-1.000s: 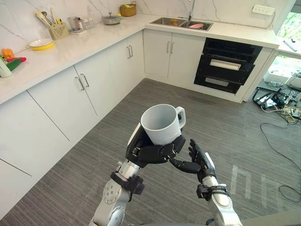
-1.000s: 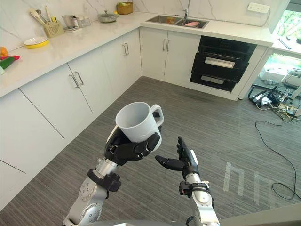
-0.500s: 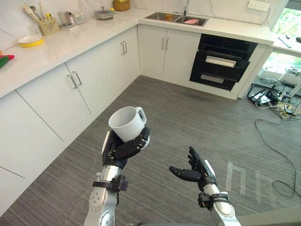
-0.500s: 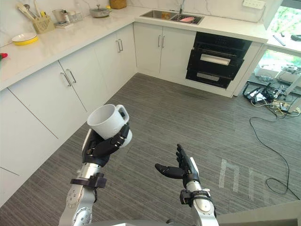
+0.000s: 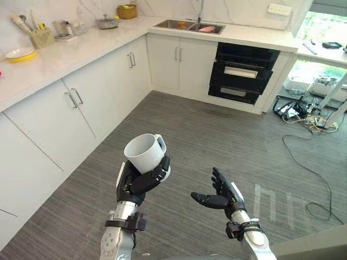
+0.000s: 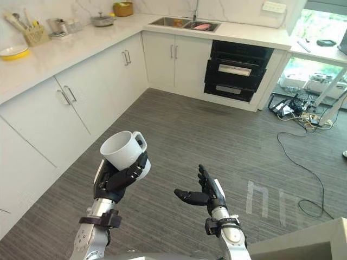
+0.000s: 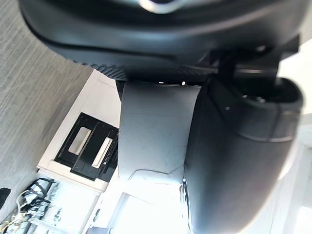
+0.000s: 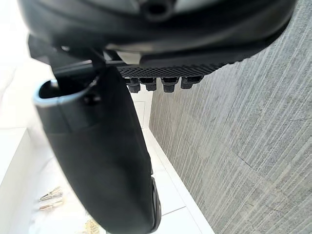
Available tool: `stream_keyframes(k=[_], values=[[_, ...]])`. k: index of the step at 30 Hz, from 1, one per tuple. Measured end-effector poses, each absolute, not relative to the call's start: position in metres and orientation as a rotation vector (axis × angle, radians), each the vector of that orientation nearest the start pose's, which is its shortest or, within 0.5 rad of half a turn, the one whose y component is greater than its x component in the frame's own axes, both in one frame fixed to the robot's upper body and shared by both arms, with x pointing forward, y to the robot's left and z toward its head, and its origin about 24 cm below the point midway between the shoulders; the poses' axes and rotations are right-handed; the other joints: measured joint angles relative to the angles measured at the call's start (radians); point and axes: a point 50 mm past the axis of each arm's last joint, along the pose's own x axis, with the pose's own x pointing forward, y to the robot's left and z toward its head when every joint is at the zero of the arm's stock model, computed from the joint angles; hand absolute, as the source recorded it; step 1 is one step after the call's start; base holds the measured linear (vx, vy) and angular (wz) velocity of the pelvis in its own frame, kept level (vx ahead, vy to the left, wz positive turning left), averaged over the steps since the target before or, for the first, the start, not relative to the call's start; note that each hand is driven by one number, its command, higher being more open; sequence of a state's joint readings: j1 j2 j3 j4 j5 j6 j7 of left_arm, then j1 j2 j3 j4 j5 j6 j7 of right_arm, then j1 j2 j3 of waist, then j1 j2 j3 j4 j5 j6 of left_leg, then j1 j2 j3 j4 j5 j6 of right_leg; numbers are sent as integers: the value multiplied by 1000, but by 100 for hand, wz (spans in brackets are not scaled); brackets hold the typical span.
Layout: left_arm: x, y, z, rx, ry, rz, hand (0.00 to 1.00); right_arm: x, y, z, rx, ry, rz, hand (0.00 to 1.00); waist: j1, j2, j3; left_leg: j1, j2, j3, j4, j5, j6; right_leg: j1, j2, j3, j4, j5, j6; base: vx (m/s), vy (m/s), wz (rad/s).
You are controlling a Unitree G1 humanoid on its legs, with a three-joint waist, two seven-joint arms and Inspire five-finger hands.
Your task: Walk over to the sink, pick up the cup, carry it to the dishwasher, place the cup inside the dishwasher, then close the dishwasher door
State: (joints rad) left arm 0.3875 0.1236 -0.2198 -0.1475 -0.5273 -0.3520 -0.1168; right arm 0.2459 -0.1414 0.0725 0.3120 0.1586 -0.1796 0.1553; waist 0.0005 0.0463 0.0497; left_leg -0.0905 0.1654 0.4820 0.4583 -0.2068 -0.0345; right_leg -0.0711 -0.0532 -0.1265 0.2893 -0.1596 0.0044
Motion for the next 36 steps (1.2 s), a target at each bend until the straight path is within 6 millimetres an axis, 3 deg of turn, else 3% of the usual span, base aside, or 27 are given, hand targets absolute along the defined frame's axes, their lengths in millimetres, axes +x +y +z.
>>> stream_keyframes(k=[1, 2, 4, 6, 8, 9, 11, 12, 13, 14, 15, 16, 17, 20, 22, 23, 25, 26, 27, 28, 29, 30, 31, 32, 33, 34, 36], values=[[170, 146, 27, -454, -100, -105, 0, 172, -175, -60, 45, 372, 110, 100, 1, 1, 0, -5, 1, -6, 8, 1, -3, 2, 0, 2, -1, -2, -4, 53, -74, -22], [170, 145, 27, -461, -101, -100, 0, 174, -175, -57, 36, 362, 118, 100, 6, -2, 9, -30, -20, -53, -9, -14, -52, 6, -5, 17, -16, 5, -12, 60, -44, -19], [169, 143, 26, -471, -98, -106, 0, 176, -178, -55, 21, 352, 122, 100, 8, -3, 9, -29, -82, -145, -169, 16, -46, 22, -32, 35, -28, -2, -10, 56, 10, -20], [167, 142, 25, -478, -95, -104, 0, 176, -177, -53, 13, 344, 135, 100, 10, -1, 8, -22, -95, -173, -211, 72, -43, 41, -38, 44, -35, -14, 3, 123, 63, -17], [165, 142, 24, -481, -89, -100, 0, 178, -173, -51, 2, 337, 171, 100, 20, 2, 4, -7, -99, -169, -190, 101, 22, 32, -39, 65, 7, -61, 32, 155, 85, -27], [165, 143, 24, -480, -89, -99, 0, 178, -172, -51, 0, 339, 178, 100, 22, 2, 4, -7, -101, -167, -181, 92, 31, 31, -42, 67, 14, -68, 35, 192, 93, -17], [165, 144, 24, -471, -87, -103, 0, 175, -167, -53, 1, 353, 223, 100, 22, -24, -10, -7, -134, -163, -149, 33, 63, 13, -76, 67, 95, -123, 54, 232, 84, 1], [166, 145, 27, -469, -98, -105, 0, 176, -164, -53, 9, 352, 242, 100, 25, -43, -10, -4, -154, -156, -130, 3, 79, -43, -117, 38, 267, -162, 61, 213, 35, 4], [166, 145, 27, -468, -99, -104, 0, 175, -163, -53, 11, 353, 251, 100, 27, -48, -9, 0, -160, -152, -110, -12, 93, -77, -139, 16, 356, -163, 63, 366, 47, -11], [164, 147, 26, -463, -93, -99, 0, 173, -161, -58, 15, 375, 271, 100, 37, -58, -2, 37, -166, -135, -57, -59, 85, -127, -191, -12, 534, -146, 89, 322, 34, -24], [163, 148, 26, -458, -91, -96, 0, 170, -159, -62, 25, 396, 277, 100, 47, -64, -2, 71, -171, -128, -45, -86, 84, -126, -215, -22, 595, -137, 91, 340, 30, -28], [163, 149, 26, -458, -91, -92, 0, 169, -158, -66, 33, 412, 278, 100, 51, -66, -3, 95, -175, -128, -48, -94, 88, -122, -226, -31, 624, -123, 83, 333, 1, -14], [164, 149, 27, -459, -97, -87, 0, 165, -157, -71, 42, 438, 276, 100, 51, -63, -1, 139, -174, -143, -74, -97, 91, -115, -238, -58, 667, -82, 47, 323, -11, 1], [168, 150, 39, -460, -158, -97, 0, 165, -155, -72, 52, 440, 297, 100, 57, -42, 8, 191, -131, -196, -134, -99, 87, -143, -186, -127, 593, -185, 26, 281, -80, -11], [176, 149, 45, -456, -188, -114, 0, 172, -156, -66, 46, 406, 310, 100, 54, -2, 31, 239, -67, -239, -180, -98, 85, -224, -108, -155, 402, -175, 35, 225, -133, -26], [179, 148, 46, -452, -191, -121, 0, 173, -156, -64, 44, 396, 311, 100, 48, 2, 34, 244, -57, -251, -181, -98, 85, -248, -102, -146, 343, -151, 51, 213, -162, 4], [187, 145, 39, -434, -163, -147, 0, 175, -158, -59, 31, 367, 313, 100, 15, -3, 36, 266, -49, -294, -163, -105, 72, -288, -110, -63, 36, 50, 91, 307, -272, 34], [188, 145, 36, -430, -152, -146, 0, 175, -159, -59, 29, 364, 314, 100, 8, -5, 38, 274, -44, -299, -145, -116, 53, -280, -115, -47, -40, 105, 105, 427, -389, 43], [187, 144, 31, -426, -130, -146, 0, 175, -158, -59, 30, 360, 314, 100, 2, -20, 44, 298, -32, -309, -99, -151, 3, -261, -124, -16, -115, 186, 120, 462, -430, 40], [186, 139, 24, -433, -98, -152, 0, 175, -162, -59, 25, 363, 302, 100, 4, 5, 57, 309, 3, -316, -40, -187, 3, -258, -107, -13, -38, 264, 128, 385, -362, 43], [185, 136, 21, -435, -85, -158, 0, 175, -165, -59, 20, 363, 293, 100, 6, 12, 61, 303, 17, -317, 2, -189, 4, -273, -103, -12, 24, 260, 123, 382, -369, 51], [184, 131, 18, -432, -67, -177, 0, 176, -168, -58, 10, 364, 285, 100, 4, 22, 61, 269, 53, -317, 99, -185, 4, -303, -98, -27, 136, 223, 68, 377, -357, 48], [183, 124, 17, -448, -59, -190, 0, 180, -173, -56, -13, 363, 288, 100, 9, 49, 67, 235, 105, -318, 207, -162, 6, -311, -89, -54, 226, 144, 38, 375, -358, 40], [183, 122, 17, -455, -53, -194, 0, 181, -174, -56, -19, 368, 287, 100, 11, 55, 67, 217, 126, -317, 259, -133, 14, -308, -84, -64, 256, 112, 30, 363, -327, 23], [183, 119, 15, -463, -40, -197, 0, 181, -175, -57, -22, 378, 280, 100, 9, 67, 70, 185, 168, -306, 355, -20, 27, -271, -65, -80, 265, 69, 24, 360, -321, 18], [181, 120, 14, -466, -27, -194, 0, 177, -175, -59, -15, 390, 276, 100, 9, 74, 72, 146, 210, -299, 435, 148, 32, -200, -45, -90, 208, 58, 16, 442, -311, 13], [180, 118, 14, -483, -29, -189, 0, 172, -177, -60, -10, 399, 269, 100, 12, 76, 70, 80, 212, -279, 506, 72, 1, -123, -30, -94, 113, 69, -2, 377, -167, 2]])
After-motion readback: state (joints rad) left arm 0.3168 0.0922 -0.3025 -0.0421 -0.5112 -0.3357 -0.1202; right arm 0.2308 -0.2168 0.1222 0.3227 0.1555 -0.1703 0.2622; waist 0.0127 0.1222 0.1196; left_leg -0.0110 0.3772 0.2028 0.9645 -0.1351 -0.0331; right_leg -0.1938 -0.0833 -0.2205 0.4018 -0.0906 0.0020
